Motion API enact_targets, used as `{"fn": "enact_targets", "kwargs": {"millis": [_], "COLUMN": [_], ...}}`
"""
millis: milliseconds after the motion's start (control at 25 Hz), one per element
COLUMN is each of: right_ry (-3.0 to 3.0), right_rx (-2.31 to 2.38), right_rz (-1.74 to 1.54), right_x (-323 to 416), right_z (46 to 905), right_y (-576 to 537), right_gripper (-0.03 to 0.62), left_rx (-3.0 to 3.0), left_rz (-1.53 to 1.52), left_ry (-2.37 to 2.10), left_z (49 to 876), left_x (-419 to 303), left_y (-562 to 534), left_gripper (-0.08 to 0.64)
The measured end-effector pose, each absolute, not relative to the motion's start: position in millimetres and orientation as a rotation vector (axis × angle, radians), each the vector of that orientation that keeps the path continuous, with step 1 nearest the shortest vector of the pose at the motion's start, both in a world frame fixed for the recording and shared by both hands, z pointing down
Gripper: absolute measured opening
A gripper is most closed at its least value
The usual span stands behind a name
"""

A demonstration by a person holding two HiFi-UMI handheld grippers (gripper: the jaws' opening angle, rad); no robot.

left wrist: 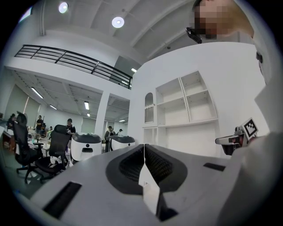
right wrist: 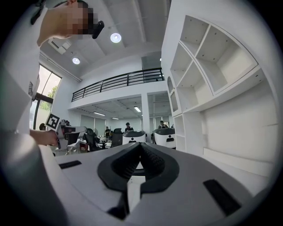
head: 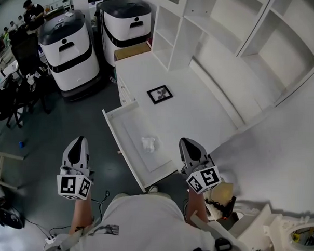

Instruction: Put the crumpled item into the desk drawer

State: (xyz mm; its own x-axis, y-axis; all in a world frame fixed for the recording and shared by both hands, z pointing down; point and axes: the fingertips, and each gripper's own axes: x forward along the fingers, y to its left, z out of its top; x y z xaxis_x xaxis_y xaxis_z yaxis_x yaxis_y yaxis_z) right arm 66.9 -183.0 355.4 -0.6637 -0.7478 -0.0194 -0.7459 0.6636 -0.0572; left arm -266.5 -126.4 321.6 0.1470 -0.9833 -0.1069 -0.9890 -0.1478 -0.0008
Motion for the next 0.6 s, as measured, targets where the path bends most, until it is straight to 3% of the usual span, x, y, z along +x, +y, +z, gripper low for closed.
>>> {"fn": "enact_targets", "kwargs": {"millis": [600], "right_ry": [2.814], "right_rx": [-1.325], "right_rz": [-0.104], "right_x": [56.9], "right_z": [351.8], "right_y": [-182.5], "right_gripper": [0.011], "left_rx": [-2.368], "left_rz": [0.13], "left_ry": [1.995], "left_z": [323.3], "left_x": [-276.6], "left_y": [-132.3], "left_gripper": [0.017]}}
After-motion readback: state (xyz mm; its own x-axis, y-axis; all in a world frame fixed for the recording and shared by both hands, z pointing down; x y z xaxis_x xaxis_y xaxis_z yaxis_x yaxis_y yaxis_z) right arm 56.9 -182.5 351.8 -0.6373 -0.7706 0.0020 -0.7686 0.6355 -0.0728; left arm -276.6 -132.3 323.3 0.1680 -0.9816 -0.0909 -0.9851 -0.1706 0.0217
